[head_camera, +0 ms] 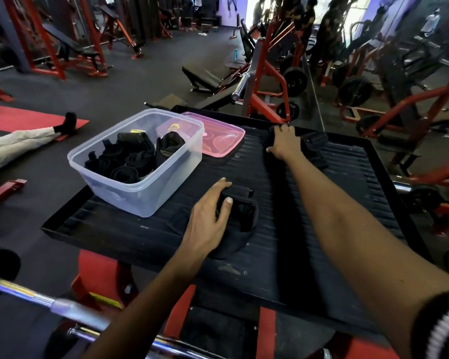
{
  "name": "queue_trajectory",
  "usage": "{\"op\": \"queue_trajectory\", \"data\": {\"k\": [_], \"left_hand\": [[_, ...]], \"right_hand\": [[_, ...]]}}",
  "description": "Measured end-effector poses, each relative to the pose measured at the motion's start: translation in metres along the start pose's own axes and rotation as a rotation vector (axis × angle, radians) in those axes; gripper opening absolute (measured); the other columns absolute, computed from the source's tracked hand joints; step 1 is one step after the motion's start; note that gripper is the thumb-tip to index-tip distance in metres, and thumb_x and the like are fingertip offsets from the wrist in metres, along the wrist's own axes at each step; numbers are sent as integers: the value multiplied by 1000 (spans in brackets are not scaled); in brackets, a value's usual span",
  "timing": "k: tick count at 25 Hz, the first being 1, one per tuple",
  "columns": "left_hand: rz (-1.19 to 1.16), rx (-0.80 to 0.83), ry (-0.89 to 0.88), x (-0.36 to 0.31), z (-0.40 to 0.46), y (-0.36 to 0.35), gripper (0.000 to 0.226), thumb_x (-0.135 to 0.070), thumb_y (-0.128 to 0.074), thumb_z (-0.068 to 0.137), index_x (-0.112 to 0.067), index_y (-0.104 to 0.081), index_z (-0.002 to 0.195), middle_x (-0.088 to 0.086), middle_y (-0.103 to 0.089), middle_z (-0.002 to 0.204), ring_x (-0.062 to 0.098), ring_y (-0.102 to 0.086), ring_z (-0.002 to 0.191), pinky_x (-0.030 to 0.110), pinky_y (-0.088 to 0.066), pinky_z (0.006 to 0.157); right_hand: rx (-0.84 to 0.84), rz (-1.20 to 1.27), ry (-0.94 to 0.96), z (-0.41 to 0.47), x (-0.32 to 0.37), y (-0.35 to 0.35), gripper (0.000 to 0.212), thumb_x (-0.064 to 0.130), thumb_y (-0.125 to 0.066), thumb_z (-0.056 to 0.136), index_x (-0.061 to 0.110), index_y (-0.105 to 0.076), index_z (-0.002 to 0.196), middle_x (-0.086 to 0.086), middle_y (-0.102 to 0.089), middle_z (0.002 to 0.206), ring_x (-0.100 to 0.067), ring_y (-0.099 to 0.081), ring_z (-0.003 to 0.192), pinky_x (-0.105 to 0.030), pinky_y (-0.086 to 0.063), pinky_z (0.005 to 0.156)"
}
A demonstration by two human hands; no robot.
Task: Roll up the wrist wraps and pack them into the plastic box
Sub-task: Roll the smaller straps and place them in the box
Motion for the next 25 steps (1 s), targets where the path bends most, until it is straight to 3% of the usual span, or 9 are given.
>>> {"op": "queue_trajectory", "data": {"k": [4, 7, 13, 18, 22, 25], "left_hand": [[1, 7, -5, 0, 0, 0, 36, -28, -43, 95, -18, -51, 129, -3, -48, 141, 5, -45, 127, 20, -37, 104], [-17, 14, -8, 1, -1, -2, 38, -30, -42, 95, -18, -51, 130, -3, -48, 141, 4, -43, 129, 17, -34, 106], [-11, 35, 9, 2, 1, -5, 37, -26, -42, 97, -14, -50, 131, 2, -49, 141, 11, -43, 131, 14, -28, 105], [-19, 38, 11, -1, 1, -5, 35, -21, -43, 97, -12, -50, 131, 4, -50, 139, 15, -44, 131, 17, -28, 105], [-55, 50, 27, -3, -1, -4, 36, -22, -41, 98, -12, -50, 132, 3, -50, 139, 14, -43, 131, 19, -29, 106], [-111, 56, 43, -1, -2, -4, 35, -21, -39, 100, -13, -50, 132, 4, -50, 139, 16, -43, 131, 27, -31, 110]], "right_hand": [[-40, -71, -6, -12, 6, -8, 38, 24, -54, 93, 10, -52, 128, -16, -47, 134, -36, -44, 124, -45, -33, 103], [-78, 28, 12, -35, 9, 6, 28, 17, -44, 97, 4, -54, 119, -19, -57, 123, -38, -52, 114, -44, -44, 89], [-58, 76, 63, -129, 13, 41, 13, 3, -46, 89, 6, -57, 94, -15, -66, 106, -34, -60, 103, -36, -45, 71], [-83, 9, 75, -216, 15, 65, 15, 8, -44, 93, 13, -40, 79, -10, -65, 100, -31, -59, 97, -31, -35, 64], [-120, -68, 72, -268, 2, 60, 15, 16, -42, 97, 14, -49, 84, -7, -65, 97, -27, -59, 96, -31, -36, 63], [-172, -46, 68, -291, 0, 51, 17, 10, -59, 88, 14, -51, 74, -4, -64, 80, -25, -60, 80, -29, -34, 54]]}}
Point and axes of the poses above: each hand's wrist, its own z-axis towards the middle knuckle, its own y-axis out of the back of the hand, x = y × z, the point moved 10 cm from there along z, towards the middle knuckle
